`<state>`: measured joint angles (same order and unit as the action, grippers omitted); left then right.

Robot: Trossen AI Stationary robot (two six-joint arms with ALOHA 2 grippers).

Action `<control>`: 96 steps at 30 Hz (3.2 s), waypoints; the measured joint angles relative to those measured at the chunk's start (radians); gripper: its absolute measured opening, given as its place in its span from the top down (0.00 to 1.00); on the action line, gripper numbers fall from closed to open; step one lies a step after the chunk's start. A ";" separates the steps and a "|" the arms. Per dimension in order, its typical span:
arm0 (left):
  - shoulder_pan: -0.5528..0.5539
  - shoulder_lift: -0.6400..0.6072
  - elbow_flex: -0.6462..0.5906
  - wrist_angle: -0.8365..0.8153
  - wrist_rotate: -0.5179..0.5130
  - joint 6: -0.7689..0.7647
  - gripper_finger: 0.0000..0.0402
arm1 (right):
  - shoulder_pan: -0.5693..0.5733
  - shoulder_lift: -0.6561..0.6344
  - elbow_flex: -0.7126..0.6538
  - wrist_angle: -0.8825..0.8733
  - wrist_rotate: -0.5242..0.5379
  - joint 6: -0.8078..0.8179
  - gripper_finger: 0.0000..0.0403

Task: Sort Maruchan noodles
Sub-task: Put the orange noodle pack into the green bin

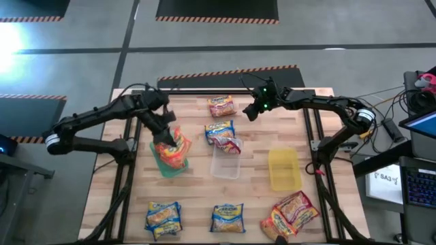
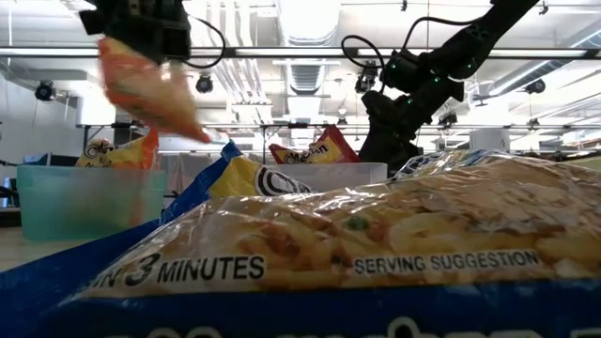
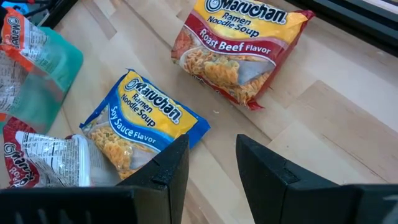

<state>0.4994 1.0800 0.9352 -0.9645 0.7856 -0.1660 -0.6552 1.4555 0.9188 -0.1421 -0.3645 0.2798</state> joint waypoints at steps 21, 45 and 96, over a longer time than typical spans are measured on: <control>-0.273 -0.043 0.076 -0.119 -0.264 0.211 1.00 | 0.000 0.000 0.000 0.001 0.000 0.000 0.69; -0.355 0.016 -0.078 -0.044 -0.466 0.298 1.00 | 0.000 0.000 0.000 0.001 0.000 0.000 0.69; -0.487 0.131 -0.095 -0.005 -0.596 -0.246 0.72 | 0.000 0.000 0.000 0.001 0.000 0.000 0.69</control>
<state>0.0120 1.2106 0.8406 -0.9696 0.1894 -0.4122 -0.6551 1.4555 0.9188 -0.1412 -0.3642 0.2798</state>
